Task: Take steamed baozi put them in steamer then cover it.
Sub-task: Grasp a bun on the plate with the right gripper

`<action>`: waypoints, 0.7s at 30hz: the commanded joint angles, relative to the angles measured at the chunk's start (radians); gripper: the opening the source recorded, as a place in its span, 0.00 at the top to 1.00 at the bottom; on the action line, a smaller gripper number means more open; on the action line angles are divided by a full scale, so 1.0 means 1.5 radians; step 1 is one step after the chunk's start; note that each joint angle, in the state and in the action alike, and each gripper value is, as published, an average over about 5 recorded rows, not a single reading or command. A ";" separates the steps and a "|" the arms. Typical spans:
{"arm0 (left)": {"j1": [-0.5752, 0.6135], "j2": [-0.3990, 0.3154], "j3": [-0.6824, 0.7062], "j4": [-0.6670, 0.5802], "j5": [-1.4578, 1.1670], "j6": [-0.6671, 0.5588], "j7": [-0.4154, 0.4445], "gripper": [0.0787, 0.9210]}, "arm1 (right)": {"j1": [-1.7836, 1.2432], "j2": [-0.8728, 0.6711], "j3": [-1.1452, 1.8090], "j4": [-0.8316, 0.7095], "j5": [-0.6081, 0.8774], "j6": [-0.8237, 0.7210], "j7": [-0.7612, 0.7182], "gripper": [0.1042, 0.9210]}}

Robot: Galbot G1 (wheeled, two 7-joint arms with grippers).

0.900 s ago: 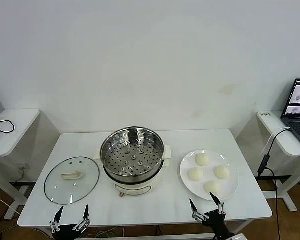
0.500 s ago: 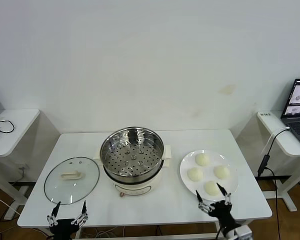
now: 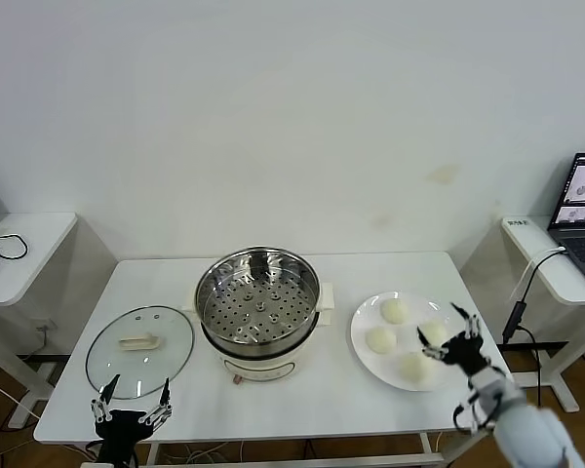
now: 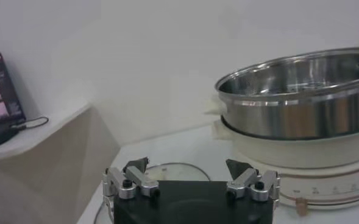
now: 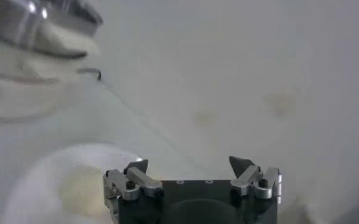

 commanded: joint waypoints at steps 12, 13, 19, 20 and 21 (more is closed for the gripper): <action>0.002 -0.004 -0.007 -0.011 0.035 0.006 0.019 0.12 | 0.721 -0.146 -0.677 -0.315 -0.022 0.038 -0.397 0.12; 0.002 -0.004 -0.008 -0.011 0.035 0.005 0.019 0.12 | 0.742 -0.138 -0.707 -0.322 -0.017 0.040 -0.413 0.12; -0.001 0.002 -0.019 -0.007 0.033 0.005 0.019 0.12 | 0.803 -0.088 -0.809 -0.361 -0.004 0.049 -0.473 0.12; -0.001 0.002 -0.019 -0.007 0.032 0.005 0.019 0.12 | 0.807 -0.079 -0.816 -0.370 -0.004 0.051 -0.478 0.12; -0.002 0.003 -0.020 -0.007 0.032 0.005 0.019 0.12 | 0.810 -0.071 -0.821 -0.378 -0.004 0.053 -0.482 0.12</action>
